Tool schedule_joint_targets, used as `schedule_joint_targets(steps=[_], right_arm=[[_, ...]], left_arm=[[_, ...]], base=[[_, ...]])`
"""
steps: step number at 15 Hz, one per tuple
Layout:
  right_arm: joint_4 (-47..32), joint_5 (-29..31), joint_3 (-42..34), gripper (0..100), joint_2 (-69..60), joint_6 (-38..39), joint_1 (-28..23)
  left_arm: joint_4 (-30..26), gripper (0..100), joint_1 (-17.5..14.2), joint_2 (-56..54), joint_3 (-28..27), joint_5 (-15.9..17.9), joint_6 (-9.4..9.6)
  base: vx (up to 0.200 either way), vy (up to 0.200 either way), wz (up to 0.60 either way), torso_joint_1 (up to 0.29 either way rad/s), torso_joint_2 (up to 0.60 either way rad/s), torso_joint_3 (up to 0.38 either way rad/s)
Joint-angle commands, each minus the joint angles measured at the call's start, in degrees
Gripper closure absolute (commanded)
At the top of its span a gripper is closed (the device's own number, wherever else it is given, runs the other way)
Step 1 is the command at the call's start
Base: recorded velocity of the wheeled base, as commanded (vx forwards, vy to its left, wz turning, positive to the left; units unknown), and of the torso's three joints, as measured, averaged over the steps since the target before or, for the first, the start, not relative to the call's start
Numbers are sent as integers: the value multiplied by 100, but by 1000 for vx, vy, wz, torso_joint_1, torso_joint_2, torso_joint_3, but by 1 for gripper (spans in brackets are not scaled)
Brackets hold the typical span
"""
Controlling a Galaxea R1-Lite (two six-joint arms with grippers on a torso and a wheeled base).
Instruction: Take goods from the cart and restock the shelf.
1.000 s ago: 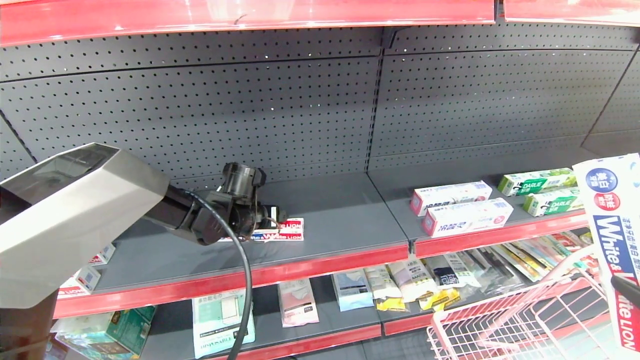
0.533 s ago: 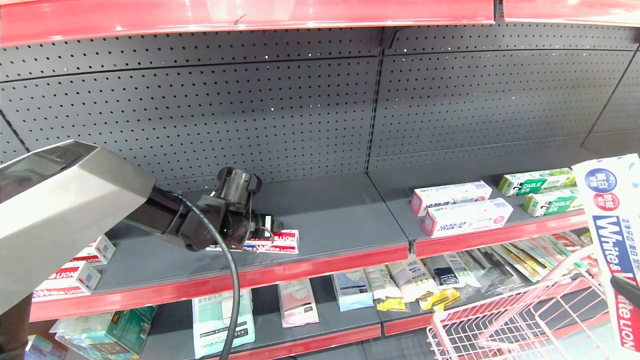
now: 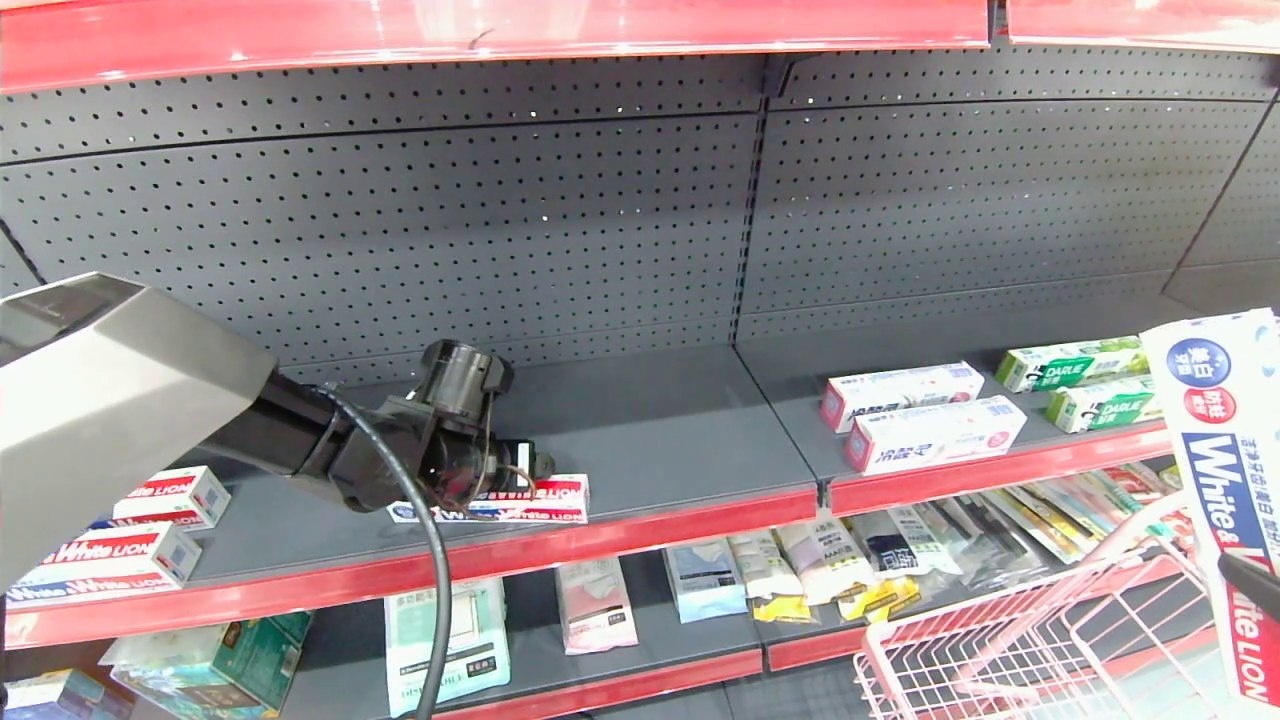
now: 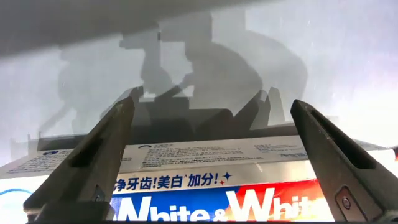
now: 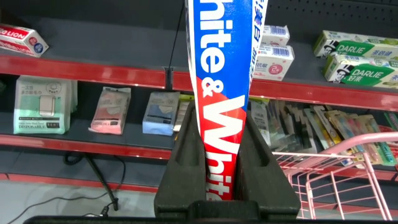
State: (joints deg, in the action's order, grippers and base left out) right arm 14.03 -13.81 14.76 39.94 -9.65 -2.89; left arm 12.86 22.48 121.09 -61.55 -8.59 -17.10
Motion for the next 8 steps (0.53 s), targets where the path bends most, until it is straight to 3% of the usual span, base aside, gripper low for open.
schedule_joint_targets(steps=[1, 3, 8], right_arm=[[3, 1, 0, 100, -3, -1, 8], [3, 1, 0, 100, -3, -1, 8], [3, -7, -9, 100, -12, -1, -1]], left_arm=[[15, 0, 2, -129, 117, -2, -4], [6, 0, 37, -217, 249, -11, -127], [-29, 0, 46, -305, 363, -11, -206]], base=[[0, 0, 0, 0, 0, 0], [0, 0, 0, 0, 0, 0], [0, 0, 0, 0, 0, 0]])
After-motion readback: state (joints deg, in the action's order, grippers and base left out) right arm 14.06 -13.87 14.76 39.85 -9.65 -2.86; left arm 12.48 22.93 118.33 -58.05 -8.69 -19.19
